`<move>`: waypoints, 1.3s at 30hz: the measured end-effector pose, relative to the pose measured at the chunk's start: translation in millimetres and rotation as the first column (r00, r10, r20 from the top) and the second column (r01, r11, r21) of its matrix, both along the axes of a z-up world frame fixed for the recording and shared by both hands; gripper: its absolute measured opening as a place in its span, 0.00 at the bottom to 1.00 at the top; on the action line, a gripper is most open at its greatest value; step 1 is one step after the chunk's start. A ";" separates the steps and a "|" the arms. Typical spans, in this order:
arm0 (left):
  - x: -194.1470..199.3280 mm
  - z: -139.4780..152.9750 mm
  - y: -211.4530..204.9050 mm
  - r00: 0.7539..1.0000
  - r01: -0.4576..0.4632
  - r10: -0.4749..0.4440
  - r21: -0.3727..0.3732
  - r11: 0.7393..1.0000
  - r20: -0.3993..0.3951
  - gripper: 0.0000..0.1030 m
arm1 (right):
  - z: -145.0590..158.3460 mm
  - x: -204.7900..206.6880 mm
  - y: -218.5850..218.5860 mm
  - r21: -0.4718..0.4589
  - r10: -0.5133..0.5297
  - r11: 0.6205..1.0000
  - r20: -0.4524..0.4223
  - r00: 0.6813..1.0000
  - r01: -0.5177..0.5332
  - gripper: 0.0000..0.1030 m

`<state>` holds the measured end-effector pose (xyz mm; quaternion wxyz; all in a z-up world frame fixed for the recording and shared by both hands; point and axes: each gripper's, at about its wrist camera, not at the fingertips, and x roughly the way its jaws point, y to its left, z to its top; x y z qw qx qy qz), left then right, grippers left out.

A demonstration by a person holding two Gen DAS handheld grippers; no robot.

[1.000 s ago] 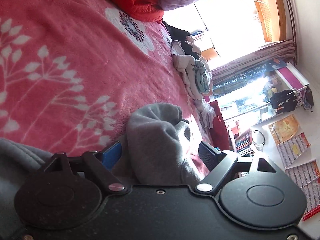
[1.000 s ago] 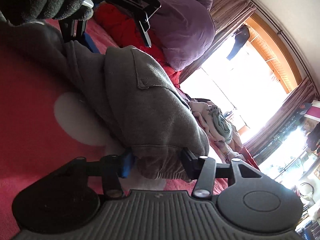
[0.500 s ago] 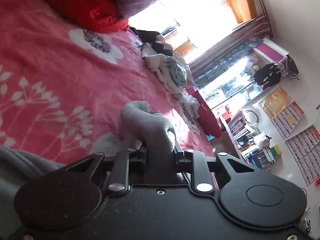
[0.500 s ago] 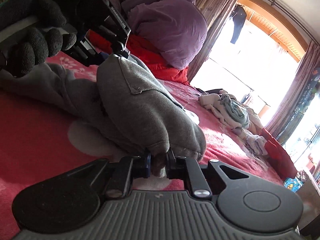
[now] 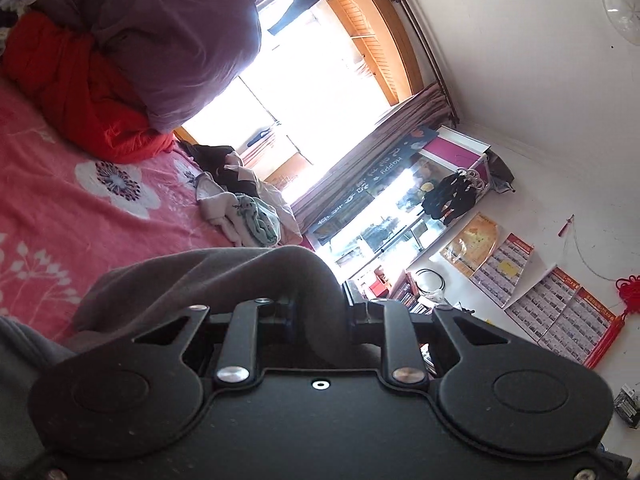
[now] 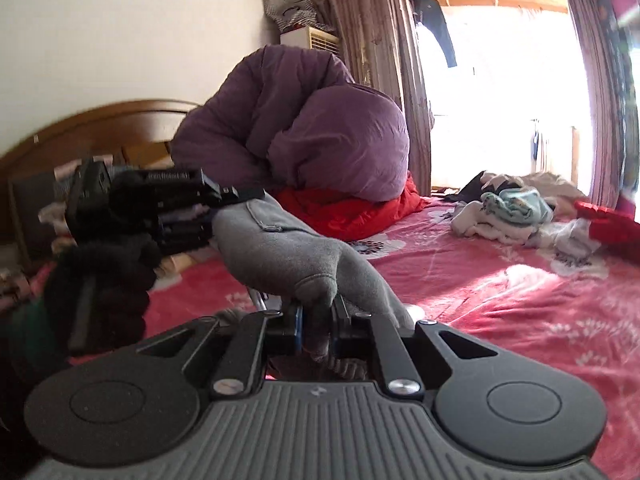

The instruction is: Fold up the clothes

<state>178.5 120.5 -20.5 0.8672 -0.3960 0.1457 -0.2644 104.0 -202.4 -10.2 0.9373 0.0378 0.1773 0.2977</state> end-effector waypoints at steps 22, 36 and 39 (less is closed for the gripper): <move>116.6 -77.8 11.3 0.944 -0.147 0.182 0.140 0.979 -0.275 0.60 | -177.4 179.2 -125.4 0.384 -0.251 0.779 -0.534 0.807 0.496 0.24; 116.8 -73.3 14.1 0.976 0.020 0.115 0.599 0.801 -0.186 0.76 | -188.1 198.8 -123.1 0.430 -0.128 0.799 -0.560 0.819 0.419 0.72; 124.2 -84.1 -9.7 0.982 0.038 0.107 0.722 0.691 -0.154 0.76 | -190.8 201.3 -121.7 0.435 -0.127 0.793 -0.566 0.814 0.426 0.71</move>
